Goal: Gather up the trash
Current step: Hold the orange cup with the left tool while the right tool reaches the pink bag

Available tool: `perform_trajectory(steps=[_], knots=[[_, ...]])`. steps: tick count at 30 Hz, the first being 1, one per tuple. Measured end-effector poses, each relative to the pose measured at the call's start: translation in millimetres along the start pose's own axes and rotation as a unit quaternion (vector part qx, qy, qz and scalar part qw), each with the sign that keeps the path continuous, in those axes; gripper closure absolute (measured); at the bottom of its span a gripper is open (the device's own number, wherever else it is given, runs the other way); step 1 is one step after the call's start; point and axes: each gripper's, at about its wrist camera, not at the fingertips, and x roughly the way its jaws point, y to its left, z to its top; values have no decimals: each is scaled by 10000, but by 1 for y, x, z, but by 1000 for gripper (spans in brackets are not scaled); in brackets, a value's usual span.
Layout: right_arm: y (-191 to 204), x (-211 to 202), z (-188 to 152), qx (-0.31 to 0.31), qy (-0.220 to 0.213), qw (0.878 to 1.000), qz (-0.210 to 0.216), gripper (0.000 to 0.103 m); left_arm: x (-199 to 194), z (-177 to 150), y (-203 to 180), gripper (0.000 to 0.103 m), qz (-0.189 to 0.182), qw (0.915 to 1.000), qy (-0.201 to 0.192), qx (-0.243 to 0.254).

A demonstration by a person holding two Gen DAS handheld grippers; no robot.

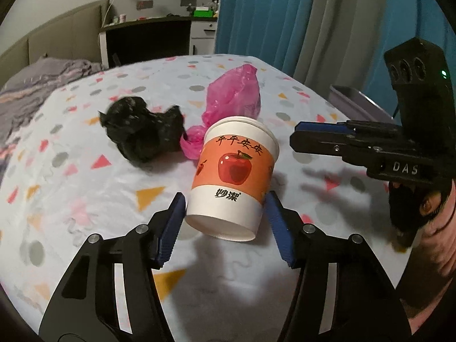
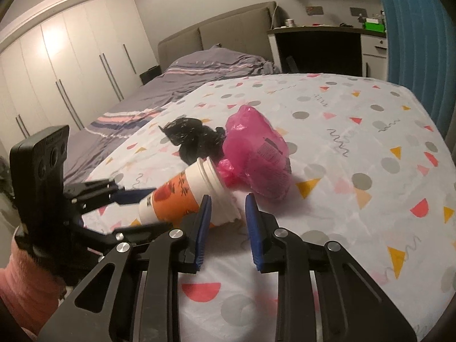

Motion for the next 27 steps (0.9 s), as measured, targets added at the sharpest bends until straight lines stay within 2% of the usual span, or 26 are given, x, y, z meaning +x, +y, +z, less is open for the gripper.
perform_trajectory(steps=[7,15,21,27], knots=[[5,14,9,-81,110,9996,258,78,-5,-1,17,46,10,9996,93,253],[7,31,15,-165,304,9980,531,85,-4,-6,17,46,-2,9988,200,445],[4,39,23,-246,468,9950,848,85,-1,-5,21,47,-91,9984,228,508],[-2,43,25,-120,560,9911,1204,97,-1,-4,25,47,-64,9983,228,528]])
